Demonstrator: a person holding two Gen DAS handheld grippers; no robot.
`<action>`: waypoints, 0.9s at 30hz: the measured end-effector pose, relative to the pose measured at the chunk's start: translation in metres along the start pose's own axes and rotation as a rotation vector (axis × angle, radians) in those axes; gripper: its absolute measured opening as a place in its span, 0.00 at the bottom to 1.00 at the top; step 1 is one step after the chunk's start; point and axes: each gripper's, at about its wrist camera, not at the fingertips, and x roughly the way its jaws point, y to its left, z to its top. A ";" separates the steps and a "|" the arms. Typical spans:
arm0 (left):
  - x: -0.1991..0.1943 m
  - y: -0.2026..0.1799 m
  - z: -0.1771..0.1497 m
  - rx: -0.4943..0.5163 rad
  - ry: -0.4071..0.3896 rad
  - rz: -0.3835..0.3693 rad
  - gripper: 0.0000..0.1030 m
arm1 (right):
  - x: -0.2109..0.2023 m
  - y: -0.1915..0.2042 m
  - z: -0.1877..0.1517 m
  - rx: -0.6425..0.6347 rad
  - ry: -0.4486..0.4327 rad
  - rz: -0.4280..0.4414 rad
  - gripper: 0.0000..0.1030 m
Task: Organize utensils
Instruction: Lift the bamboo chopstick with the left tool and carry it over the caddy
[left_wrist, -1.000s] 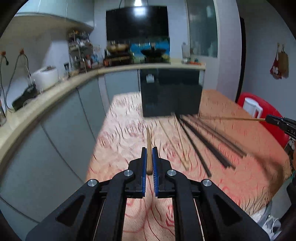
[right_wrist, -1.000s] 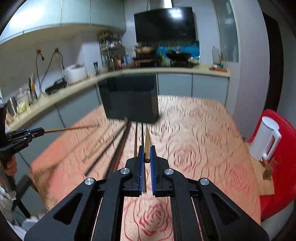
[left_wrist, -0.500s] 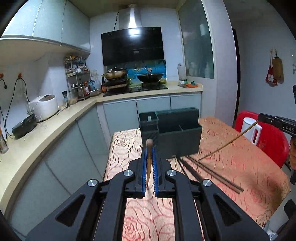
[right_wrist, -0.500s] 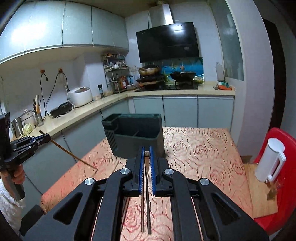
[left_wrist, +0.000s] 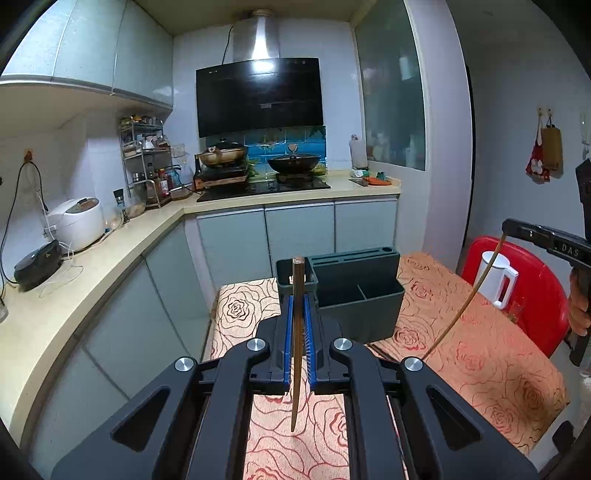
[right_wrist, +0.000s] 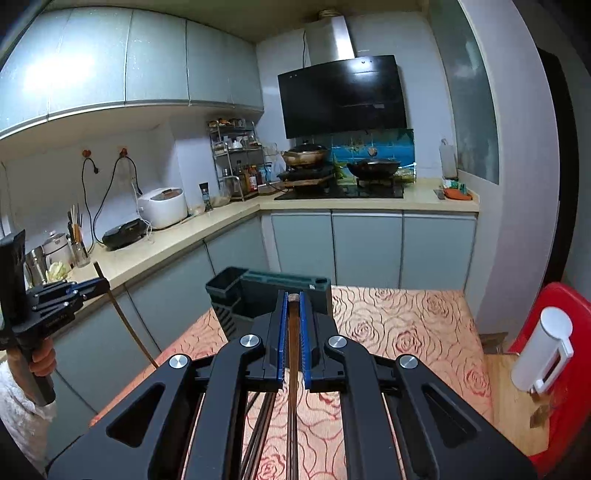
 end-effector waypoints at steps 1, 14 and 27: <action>0.001 0.000 0.004 0.000 0.001 -0.005 0.06 | 0.001 0.000 0.006 -0.001 -0.001 0.006 0.07; 0.011 -0.013 0.089 0.044 -0.061 -0.044 0.06 | 0.006 0.000 0.084 -0.040 -0.062 -0.005 0.07; 0.062 -0.030 0.153 0.024 -0.105 -0.081 0.06 | 0.038 0.005 0.129 -0.075 -0.083 -0.016 0.07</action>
